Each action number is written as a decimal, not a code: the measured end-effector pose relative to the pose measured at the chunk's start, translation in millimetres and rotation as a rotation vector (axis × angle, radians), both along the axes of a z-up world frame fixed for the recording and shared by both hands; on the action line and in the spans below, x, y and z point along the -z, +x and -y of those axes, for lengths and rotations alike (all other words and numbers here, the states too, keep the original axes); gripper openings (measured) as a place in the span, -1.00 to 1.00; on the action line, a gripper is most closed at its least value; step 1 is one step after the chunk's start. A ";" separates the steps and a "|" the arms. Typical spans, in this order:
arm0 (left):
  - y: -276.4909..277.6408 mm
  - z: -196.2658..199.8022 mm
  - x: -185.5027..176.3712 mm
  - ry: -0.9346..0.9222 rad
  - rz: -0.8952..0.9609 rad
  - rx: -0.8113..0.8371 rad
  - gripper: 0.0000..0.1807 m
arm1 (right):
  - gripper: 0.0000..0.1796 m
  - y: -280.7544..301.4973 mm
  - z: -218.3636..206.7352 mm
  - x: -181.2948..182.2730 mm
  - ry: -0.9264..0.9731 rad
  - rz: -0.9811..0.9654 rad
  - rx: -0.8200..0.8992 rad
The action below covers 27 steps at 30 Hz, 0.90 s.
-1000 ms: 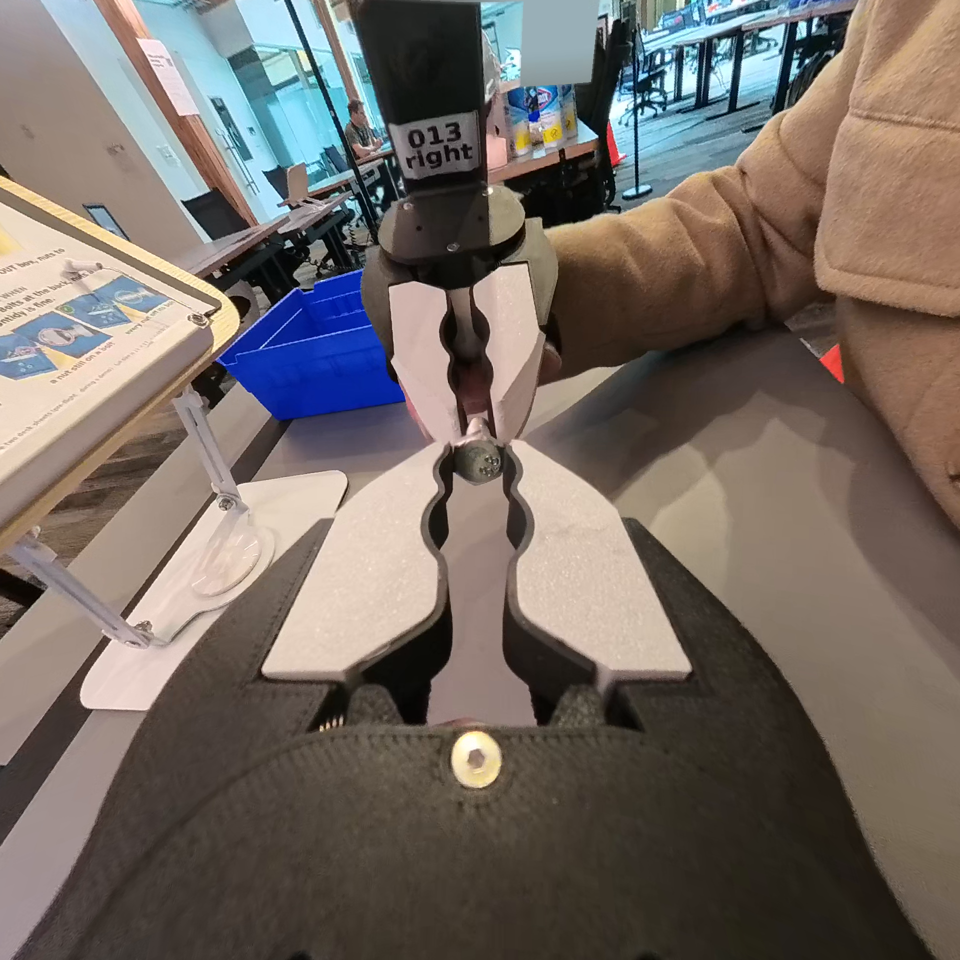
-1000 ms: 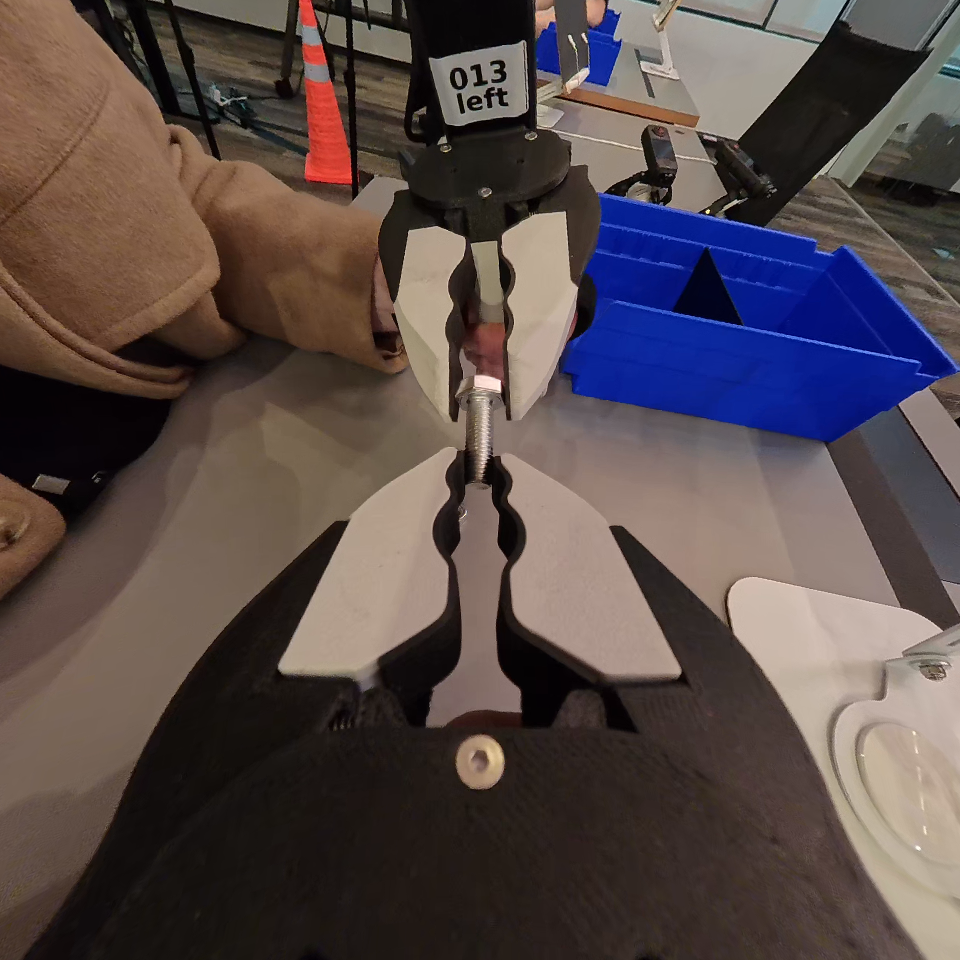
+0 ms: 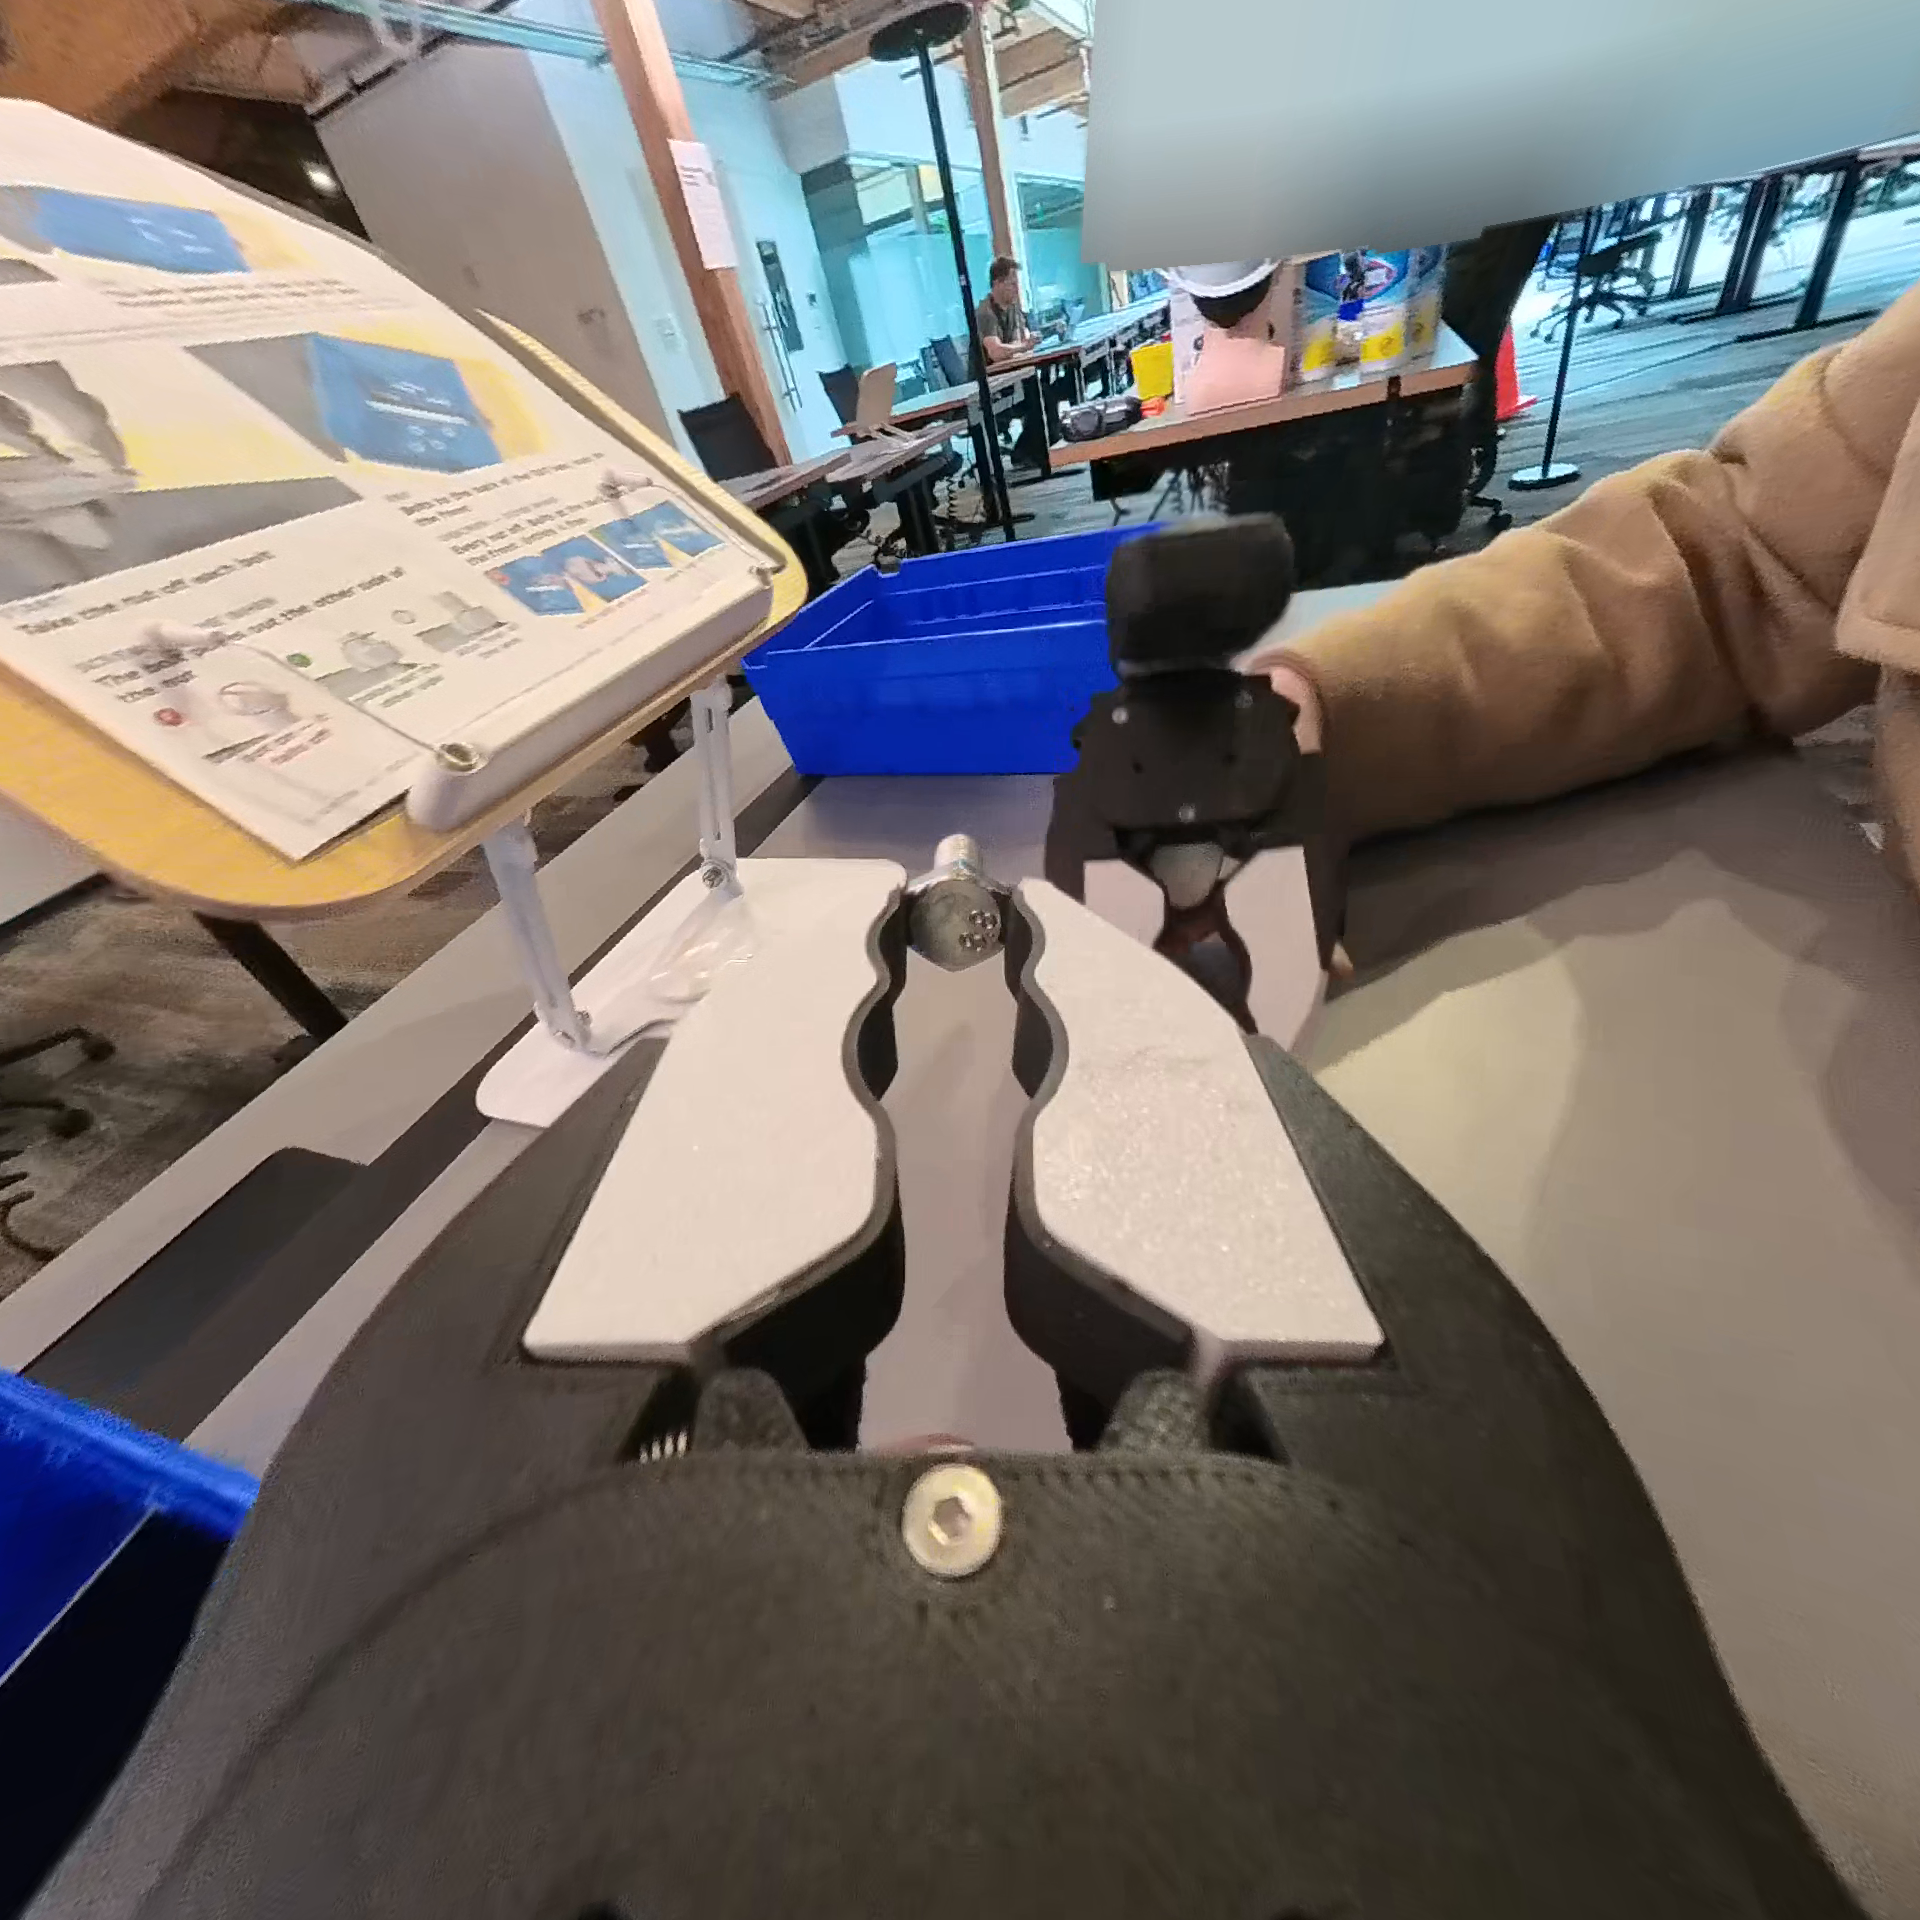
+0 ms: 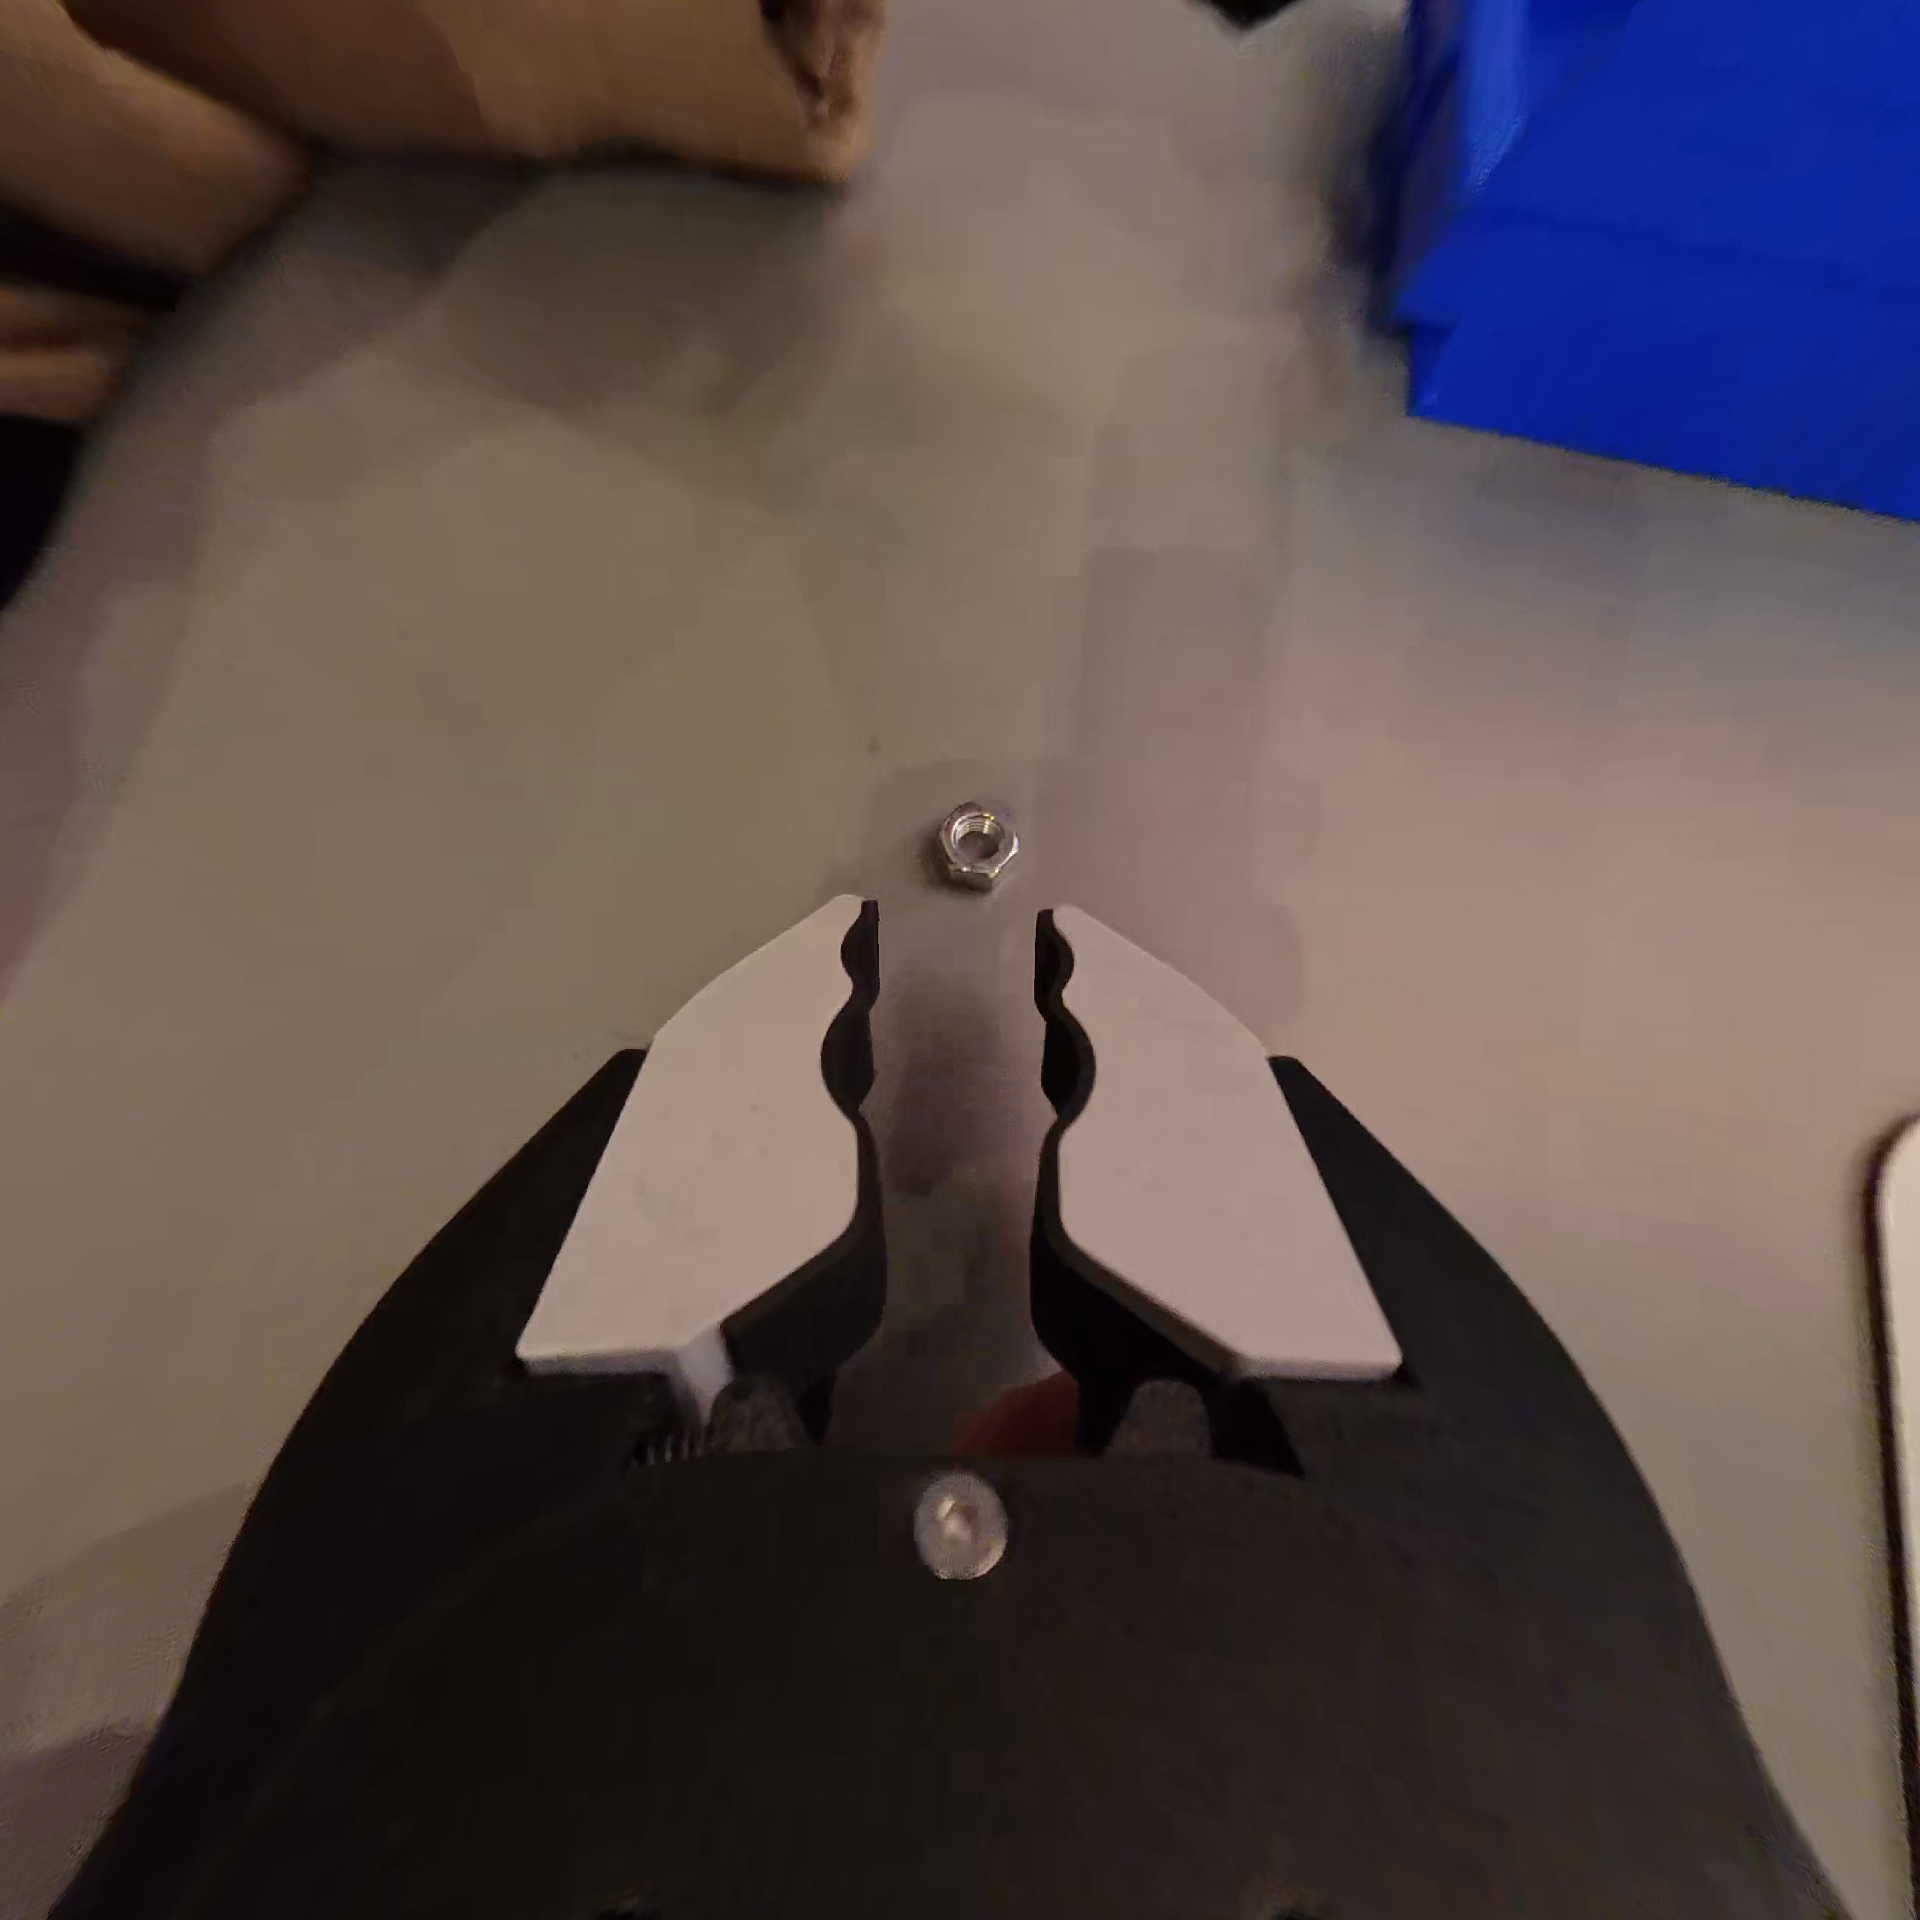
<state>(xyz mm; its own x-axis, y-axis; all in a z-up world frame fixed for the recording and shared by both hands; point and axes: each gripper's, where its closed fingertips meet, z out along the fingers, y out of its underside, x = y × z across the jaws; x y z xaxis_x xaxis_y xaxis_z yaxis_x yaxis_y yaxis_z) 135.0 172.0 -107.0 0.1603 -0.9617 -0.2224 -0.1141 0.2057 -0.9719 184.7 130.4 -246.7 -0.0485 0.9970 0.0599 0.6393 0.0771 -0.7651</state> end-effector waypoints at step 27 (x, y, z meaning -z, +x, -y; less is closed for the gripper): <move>-12.9 -2.2 0.1 -0.019 0.022 -0.010 -0.82 | -0.80 -26.3 -6.7 26.0 -0.034 0.137 -0.391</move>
<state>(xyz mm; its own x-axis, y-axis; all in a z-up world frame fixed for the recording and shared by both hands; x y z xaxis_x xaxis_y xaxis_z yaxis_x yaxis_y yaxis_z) 122.1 174.2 -107.1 0.1750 -0.9640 -0.2003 -0.0950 0.1859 -0.9780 158.4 137.0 -272.7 -0.4293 0.9031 -0.0061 0.6629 0.3105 -0.6813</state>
